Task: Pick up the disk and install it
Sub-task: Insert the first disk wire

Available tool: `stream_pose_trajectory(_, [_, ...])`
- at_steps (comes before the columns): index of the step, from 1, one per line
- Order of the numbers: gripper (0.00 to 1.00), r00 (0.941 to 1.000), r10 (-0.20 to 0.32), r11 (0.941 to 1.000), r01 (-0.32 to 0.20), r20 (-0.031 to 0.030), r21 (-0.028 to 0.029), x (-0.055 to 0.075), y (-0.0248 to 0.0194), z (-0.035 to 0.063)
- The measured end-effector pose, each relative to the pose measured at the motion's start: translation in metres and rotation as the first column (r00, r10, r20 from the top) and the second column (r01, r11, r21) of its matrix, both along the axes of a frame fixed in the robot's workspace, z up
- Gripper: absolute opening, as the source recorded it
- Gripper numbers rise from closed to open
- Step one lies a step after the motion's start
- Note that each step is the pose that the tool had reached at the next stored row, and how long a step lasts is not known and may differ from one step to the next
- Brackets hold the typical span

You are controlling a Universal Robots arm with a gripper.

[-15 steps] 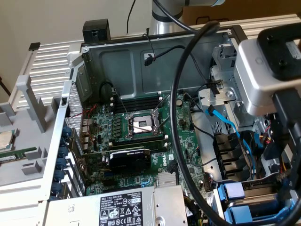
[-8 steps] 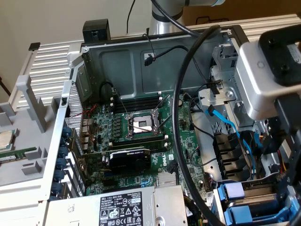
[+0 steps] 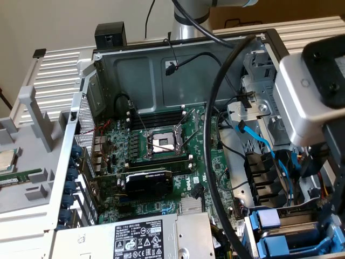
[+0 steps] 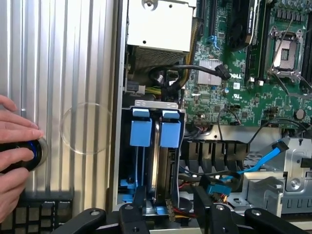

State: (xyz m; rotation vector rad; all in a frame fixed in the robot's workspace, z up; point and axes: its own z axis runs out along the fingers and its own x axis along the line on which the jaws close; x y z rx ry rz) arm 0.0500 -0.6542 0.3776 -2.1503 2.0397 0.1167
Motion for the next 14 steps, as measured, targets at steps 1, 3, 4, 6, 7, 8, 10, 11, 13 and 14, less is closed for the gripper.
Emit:
stream_pose_trajectory(1, [0.51,1.0000,0.003,1.0000,-0.003,0.0000,0.0001,0.001,-0.0006,-0.0009])
stream_pose_trajectory(3, [0.51,0.9999,0.011,0.9999,-0.011,0.0000,0.0000,0.002,-0.0010,-0.0033])
stream_pose_trajectory(4, [0.51,0.9999,0.016,0.9999,-0.016,-0.0001,-0.0002,0.003,-0.0010,-0.0044])
stream_pose_trajectory(6, [0.51,0.9995,0.031,0.9995,-0.031,0.0001,0.0027,0.003,-0.0011,-0.0060])
stream_pose_trajectory(7, [0.51,0.9992,0.039,0.9992,-0.039,0.0001,0.0048,0.003,-0.0011,-0.0069])
stream_pose_trajectory(8, [0.51,0.9988,0.048,0.9988,-0.048,0.0002,0.0069,0.004,-0.0011,-0.0080])
stream_pose_trajectory(10, [0.51,0.9978,0.066,0.9978,-0.066,0.0004,0.0106,0.004,-0.0011,-0.0103])
stream_pose_trajectory(11, [0.51,0.9974,0.072,0.9973,-0.072,0.0006,0.0117,0.004,-0.0011,-0.0116])
stream_pose_trajectory(13, [0.51,0.9964,0.085,0.9963,-0.085,0.0006,0.0129,0.005,-0.0011,-0.0143])
stream_pose_trajectory(14, [0.51,0.9958,0.091,0.9957,-0.091,0.0007,0.0132,0.006,-0.0011,-0.0154])
